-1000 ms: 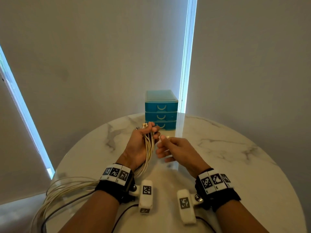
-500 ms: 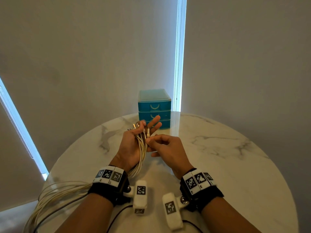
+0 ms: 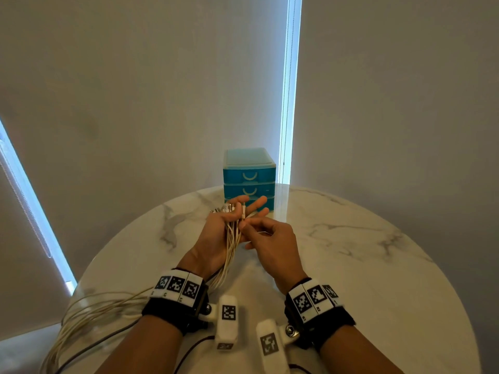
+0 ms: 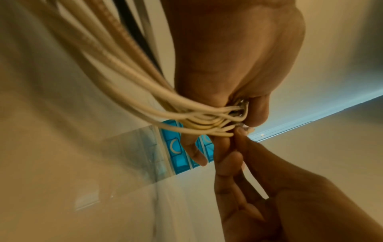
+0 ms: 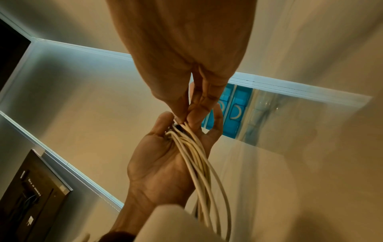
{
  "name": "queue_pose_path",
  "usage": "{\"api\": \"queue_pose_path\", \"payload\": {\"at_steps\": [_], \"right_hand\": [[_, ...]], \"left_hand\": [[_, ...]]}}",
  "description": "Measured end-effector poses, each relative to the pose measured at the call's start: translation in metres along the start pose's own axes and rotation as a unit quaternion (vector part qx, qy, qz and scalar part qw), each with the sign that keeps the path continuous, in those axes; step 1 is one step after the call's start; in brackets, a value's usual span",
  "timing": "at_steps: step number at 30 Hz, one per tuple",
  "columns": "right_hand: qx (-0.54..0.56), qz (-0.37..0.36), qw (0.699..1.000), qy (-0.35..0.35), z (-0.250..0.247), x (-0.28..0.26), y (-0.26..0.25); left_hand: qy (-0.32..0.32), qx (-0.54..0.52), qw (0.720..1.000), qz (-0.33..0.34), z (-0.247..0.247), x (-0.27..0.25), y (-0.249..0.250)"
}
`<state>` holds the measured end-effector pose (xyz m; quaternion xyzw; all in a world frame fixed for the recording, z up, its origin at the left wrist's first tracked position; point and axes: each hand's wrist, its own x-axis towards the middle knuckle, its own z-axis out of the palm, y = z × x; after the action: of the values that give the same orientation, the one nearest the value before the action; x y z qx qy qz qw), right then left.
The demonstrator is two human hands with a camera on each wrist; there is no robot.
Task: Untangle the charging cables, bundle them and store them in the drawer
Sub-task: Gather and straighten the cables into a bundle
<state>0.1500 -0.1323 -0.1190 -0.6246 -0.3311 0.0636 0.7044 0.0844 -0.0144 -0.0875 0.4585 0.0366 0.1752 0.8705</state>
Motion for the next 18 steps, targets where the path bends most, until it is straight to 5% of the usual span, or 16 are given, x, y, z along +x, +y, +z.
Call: {"api": "queue_pose_path", "payload": {"at_steps": [7, 13, 18], "right_hand": [[-0.025, 0.020, 0.998, -0.047, -0.007, 0.004, 0.002], [0.114, 0.182, 0.961, -0.177, -0.018, 0.011, -0.011], [0.146, 0.200, 0.943, -0.222, -0.025, 0.009, -0.010]], "left_hand": [[-0.006, 0.133, 0.991, 0.016, -0.001, 0.000, -0.004], [-0.020, 0.269, 0.963, 0.022, -0.001, -0.002, 0.004], [-0.063, 0.353, 0.933, -0.021, 0.008, -0.001, 0.009]]}}
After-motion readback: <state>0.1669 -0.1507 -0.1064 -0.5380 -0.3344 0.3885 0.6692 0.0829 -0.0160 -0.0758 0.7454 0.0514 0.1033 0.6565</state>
